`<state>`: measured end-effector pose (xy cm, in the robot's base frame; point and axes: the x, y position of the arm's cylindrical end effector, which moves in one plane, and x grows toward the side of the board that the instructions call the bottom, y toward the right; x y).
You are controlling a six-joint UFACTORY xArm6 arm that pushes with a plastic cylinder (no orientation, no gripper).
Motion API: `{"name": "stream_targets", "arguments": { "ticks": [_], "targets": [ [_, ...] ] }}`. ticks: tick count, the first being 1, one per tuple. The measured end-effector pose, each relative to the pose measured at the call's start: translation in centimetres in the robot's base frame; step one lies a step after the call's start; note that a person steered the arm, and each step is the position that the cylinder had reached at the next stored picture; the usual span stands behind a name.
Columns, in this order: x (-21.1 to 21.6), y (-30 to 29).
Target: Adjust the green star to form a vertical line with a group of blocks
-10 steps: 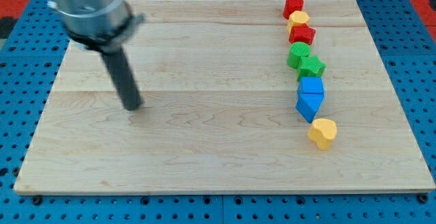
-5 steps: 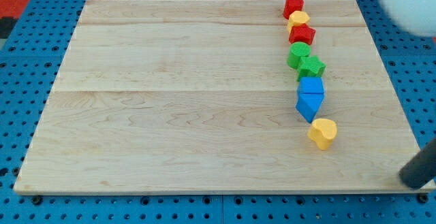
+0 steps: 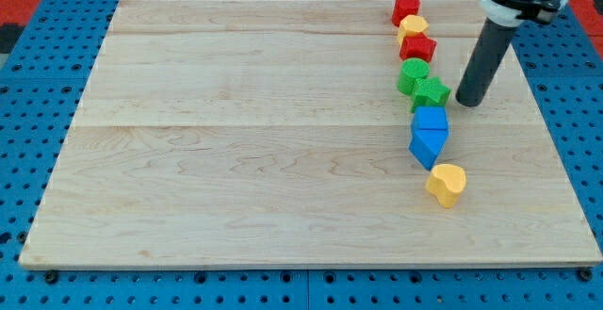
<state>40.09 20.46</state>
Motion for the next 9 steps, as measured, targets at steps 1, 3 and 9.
{"name": "stream_targets", "arguments": {
  "ticks": [1, 3, 9],
  "targets": [
    [-0.1, 0.0],
    [1.7, -0.6],
    [-0.3, 6.8]
  ]
}}
